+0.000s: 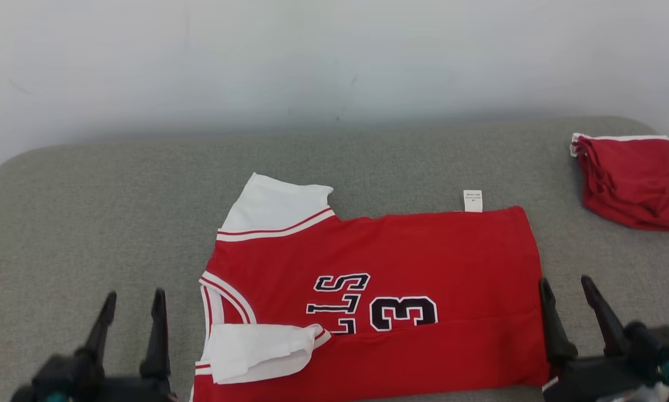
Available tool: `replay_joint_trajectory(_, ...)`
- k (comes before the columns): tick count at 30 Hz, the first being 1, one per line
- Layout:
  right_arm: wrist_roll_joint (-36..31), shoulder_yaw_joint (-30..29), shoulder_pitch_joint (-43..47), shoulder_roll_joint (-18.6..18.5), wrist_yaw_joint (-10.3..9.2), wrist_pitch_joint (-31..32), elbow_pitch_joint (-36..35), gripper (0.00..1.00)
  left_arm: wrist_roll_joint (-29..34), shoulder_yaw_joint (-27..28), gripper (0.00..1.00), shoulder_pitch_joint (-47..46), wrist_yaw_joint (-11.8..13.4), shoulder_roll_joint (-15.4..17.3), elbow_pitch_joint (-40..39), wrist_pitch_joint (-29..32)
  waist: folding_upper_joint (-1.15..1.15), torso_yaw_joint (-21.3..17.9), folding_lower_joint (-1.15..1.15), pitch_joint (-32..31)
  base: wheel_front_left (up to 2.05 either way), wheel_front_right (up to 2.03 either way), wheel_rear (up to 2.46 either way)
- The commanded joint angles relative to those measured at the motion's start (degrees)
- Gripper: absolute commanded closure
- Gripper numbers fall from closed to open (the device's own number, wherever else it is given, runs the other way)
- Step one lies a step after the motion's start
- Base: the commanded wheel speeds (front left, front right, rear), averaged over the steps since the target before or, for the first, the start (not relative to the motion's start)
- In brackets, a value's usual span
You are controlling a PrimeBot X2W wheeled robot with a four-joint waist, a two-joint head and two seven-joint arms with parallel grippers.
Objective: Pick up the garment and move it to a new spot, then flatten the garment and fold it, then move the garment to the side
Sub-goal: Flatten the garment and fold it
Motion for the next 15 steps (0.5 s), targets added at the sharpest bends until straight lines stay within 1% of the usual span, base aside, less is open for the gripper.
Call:
replay_joint_trajectory(1, 0.0, -0.2, -2.8, -0.8, -0.16, 1.4, 1.2, 0.00, -0.1, -0.2, 0.00, -3.6, -0.8, 1.4, 0.6, 1.7, 0.00, -1.0, -0.01, 2.0, 0.00, 0.00, 0.00)
replay_joint_trajectory(8, 0.5, 1.0, -16.6, -1.8, -0.16, 6.1, 7.3, 0.00, -2.1, -2.1, 0.00, -19.2, -4.2, 5.1, 5.0, 9.9, 0.00, -3.2, -0.01, 9.0, 0.00, 0.00, 0.00)
replay_joint_trajectory(15, 1.1, 3.5, -31.0, -3.0, -0.16, 9.7, 17.0, 0.00, -4.8, -4.4, 0.00, -33.6, -5.9, 8.2, 13.1, 16.3, 0.00, -6.1, -0.01, 15.3, 0.00, 0.00, 0.00)
